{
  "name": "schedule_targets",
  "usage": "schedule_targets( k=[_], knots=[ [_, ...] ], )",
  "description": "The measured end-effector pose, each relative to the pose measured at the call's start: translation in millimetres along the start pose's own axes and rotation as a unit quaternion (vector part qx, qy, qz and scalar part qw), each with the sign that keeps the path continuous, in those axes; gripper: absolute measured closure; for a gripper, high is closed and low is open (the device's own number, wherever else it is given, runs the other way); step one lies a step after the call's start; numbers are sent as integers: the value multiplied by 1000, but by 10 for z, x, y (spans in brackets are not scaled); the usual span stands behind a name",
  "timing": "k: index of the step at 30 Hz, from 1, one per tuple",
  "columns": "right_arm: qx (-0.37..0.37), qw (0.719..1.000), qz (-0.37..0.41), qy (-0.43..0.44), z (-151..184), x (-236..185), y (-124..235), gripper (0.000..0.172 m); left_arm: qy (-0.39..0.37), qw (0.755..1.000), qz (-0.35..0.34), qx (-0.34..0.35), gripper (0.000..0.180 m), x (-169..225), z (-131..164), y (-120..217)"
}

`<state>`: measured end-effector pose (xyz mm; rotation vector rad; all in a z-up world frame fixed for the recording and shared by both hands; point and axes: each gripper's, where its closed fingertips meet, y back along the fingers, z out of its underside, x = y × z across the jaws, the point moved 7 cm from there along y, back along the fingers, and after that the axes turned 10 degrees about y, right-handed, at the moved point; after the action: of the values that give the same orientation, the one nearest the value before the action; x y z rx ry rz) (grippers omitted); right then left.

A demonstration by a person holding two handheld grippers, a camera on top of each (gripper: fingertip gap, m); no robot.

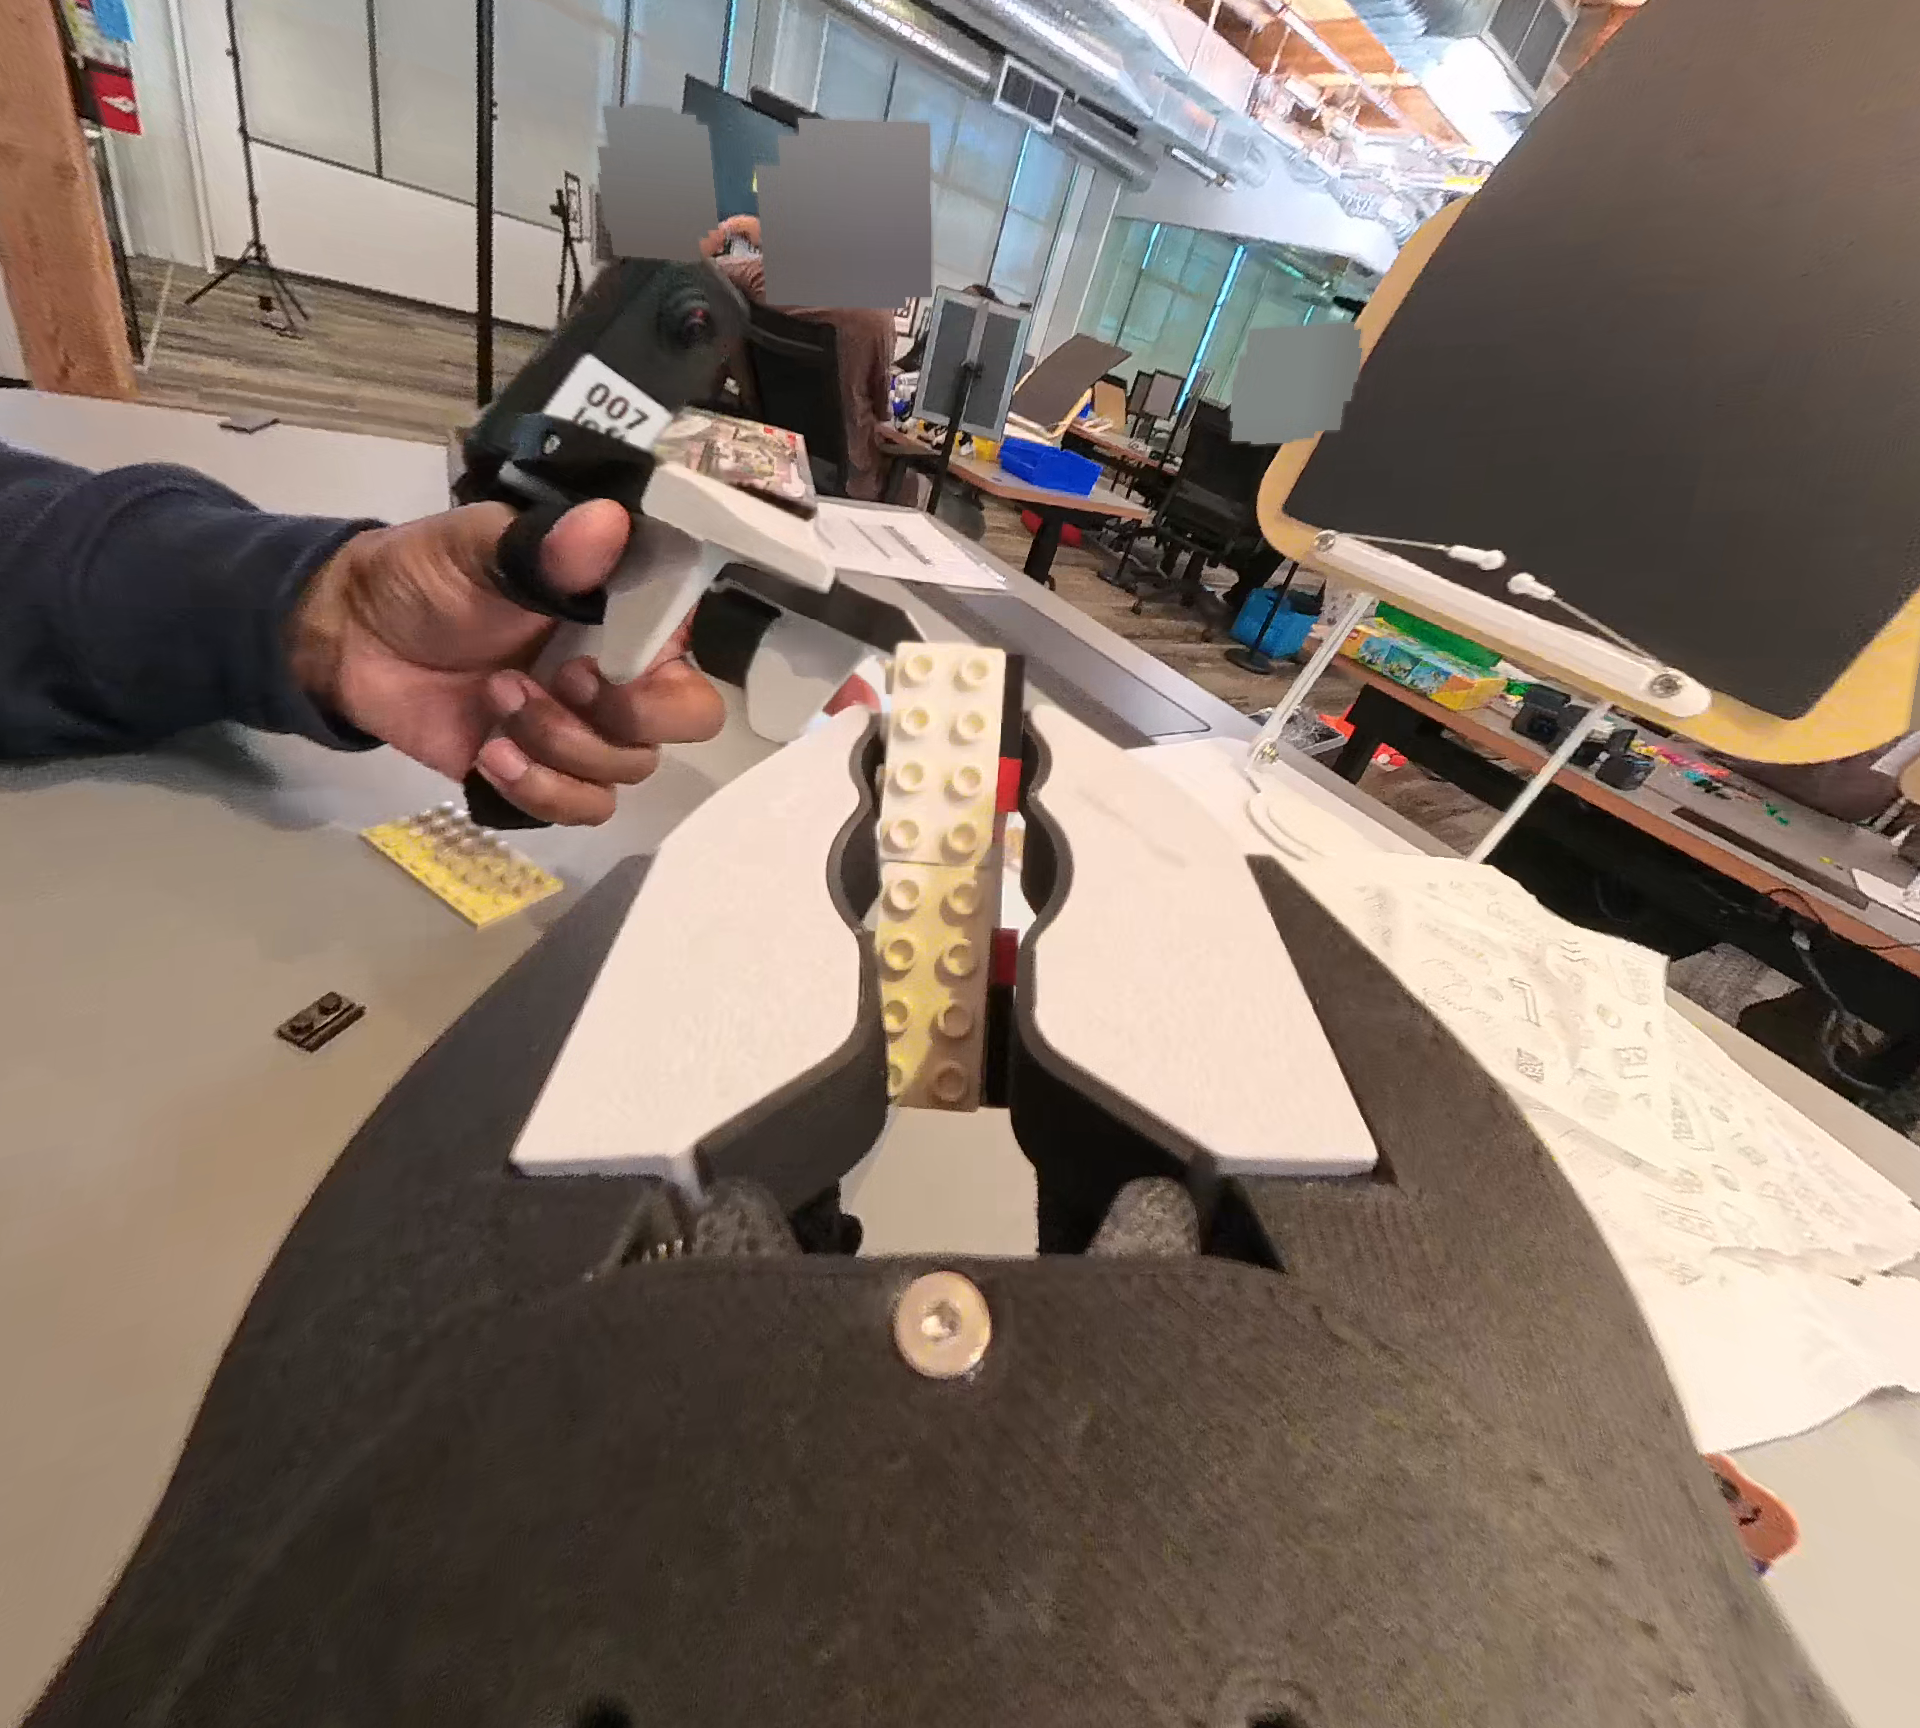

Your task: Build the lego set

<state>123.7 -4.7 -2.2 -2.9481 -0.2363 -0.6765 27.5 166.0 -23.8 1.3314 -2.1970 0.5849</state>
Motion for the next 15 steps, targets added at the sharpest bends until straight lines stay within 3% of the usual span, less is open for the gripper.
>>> schedule_targets(
  k=[5,10,12,15],
  knots=[
    [-6,999,-39,-23,-13,27,-4,149,-151,984,-31,-83,119,61,74,-25],
    [-31,992,-101,-65,-19,46,-43,149,-354,919,-58,-161,118,251,129,-62],
    [-39,987,-139,-75,-31,18,-62,149,-400,893,-45,-203,121,325,161,-94],
    [-37,979,-182,-82,-73,-10,-75,148,-419,876,-16,-237,132,431,101,-149]
  ],
)
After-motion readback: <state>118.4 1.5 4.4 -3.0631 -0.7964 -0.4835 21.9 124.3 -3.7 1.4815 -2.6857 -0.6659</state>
